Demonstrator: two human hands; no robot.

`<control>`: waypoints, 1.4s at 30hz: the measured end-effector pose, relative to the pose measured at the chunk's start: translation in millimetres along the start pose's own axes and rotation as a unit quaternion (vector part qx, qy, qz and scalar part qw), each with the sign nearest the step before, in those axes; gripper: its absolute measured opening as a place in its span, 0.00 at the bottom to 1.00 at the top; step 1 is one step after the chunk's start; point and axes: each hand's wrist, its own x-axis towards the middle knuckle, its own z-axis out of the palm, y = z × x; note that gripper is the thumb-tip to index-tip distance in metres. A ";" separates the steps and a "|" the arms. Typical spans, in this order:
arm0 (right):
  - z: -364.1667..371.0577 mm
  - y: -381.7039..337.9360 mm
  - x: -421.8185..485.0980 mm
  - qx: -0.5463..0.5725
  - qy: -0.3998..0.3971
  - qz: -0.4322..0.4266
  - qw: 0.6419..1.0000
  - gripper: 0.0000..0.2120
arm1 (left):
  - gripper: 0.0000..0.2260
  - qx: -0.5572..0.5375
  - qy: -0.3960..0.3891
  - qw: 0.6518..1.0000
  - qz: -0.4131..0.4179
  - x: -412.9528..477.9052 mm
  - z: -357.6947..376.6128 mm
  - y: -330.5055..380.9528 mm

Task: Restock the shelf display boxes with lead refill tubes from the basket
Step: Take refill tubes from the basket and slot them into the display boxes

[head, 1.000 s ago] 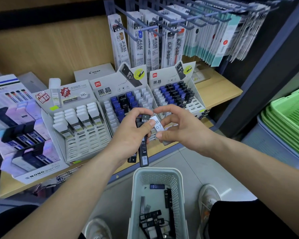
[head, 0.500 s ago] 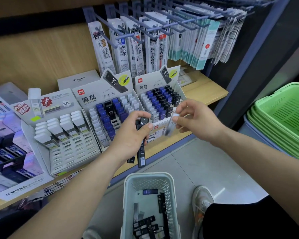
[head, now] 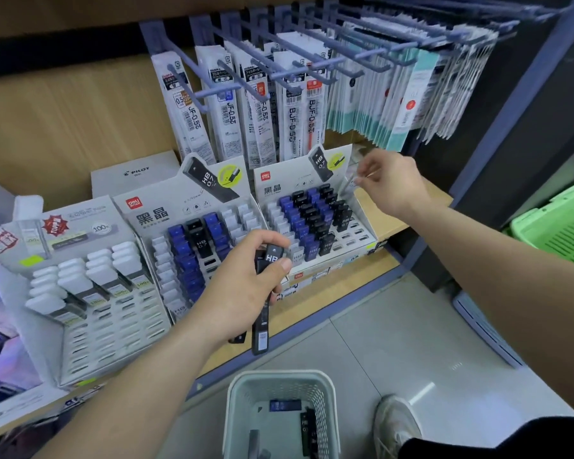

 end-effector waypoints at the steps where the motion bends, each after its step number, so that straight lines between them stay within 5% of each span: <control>1: 5.4 1.9 6.6 0.000 -0.005 -0.001 1.000 0.05 | 0.07 -0.002 0.001 1.000 -0.002 0.9 -0.4 -0.8; 30: 46.3 22.3 32.5 -0.120 -0.035 -0.088 0.988 0.09 | 0.07 -0.048 0.008 0.999 -0.015 5.2 -5.7 -7.4; 38: 30.7 4.3 23.2 -0.100 -0.052 -0.044 0.993 0.11 | 0.07 -0.079 0.035 0.996 -0.012 6.1 -9.1 -5.1; 42: 2.5 -50.1 -28.8 0.029 -0.031 -0.042 0.998 0.05 | 0.07 -0.122 0.070 0.990 -0.003 3.7 -10.8 2.3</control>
